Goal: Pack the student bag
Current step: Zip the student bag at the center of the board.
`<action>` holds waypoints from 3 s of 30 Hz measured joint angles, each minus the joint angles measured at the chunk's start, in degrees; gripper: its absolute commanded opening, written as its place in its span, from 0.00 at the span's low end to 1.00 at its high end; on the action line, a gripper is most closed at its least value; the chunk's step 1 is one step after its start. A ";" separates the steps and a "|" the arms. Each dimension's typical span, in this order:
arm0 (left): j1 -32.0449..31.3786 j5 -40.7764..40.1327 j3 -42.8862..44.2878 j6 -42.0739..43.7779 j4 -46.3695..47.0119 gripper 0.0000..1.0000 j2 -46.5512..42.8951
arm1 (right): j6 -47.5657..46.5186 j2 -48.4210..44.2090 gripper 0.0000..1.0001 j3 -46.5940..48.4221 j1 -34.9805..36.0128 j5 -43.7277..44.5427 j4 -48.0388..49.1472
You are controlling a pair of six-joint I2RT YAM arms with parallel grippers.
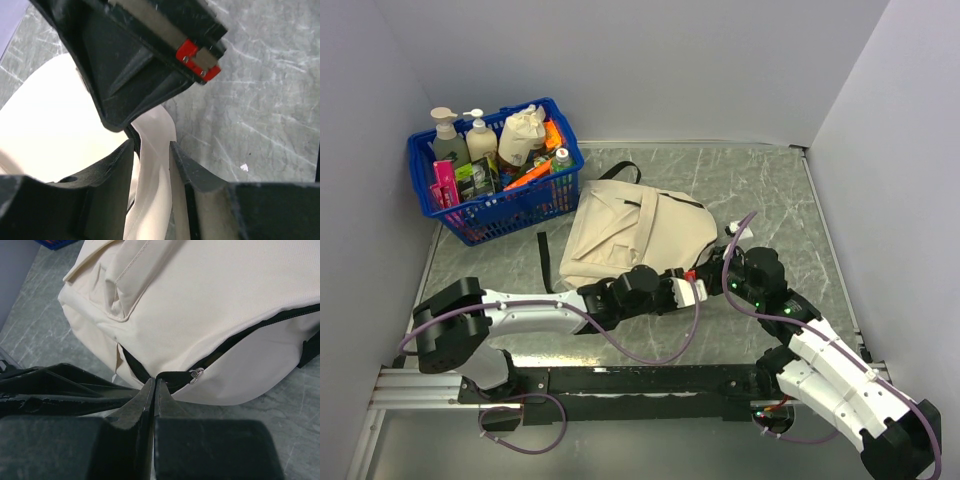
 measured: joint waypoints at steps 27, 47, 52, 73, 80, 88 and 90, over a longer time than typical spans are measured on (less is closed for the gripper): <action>1.77 5.97 2.80 -1.90 -3.54 0.32 4.17 | 0.00 -1.29 0.00 -0.02 0.00 -0.85 -1.29; 0.76 3.72 2.99 -1.20 -2.75 0.01 5.86 | 0.00 -1.60 0.00 -0.87 0.00 1.99 -1.66; -0.66 3.45 3.48 0.11 -5.05 0.01 5.70 | -0.26 0.42 0.00 -0.87 -0.17 4.90 -1.25; -3.91 13.27 2.29 3.06 -16.24 0.01 -2.29 | -2.78 9.49 0.00 1.31 -8.26 8.09 4.55; -2.73 3.50 -1.29 2.62 -7.78 0.11 -3.13 | -0.63 0.13 0.00 -3.52 -6.97 1.64 6.29; 7.91 1.75 2.45 -2.67 -5.25 0.38 -1.31 | 1.62 -4.20 0.00 -6.05 -5.95 -2.40 5.68; 8.83 4.87 3.39 -2.84 -5.81 0.34 -0.92 | 2.23 -4.02 0.00 -7.15 -4.94 -3.76 6.12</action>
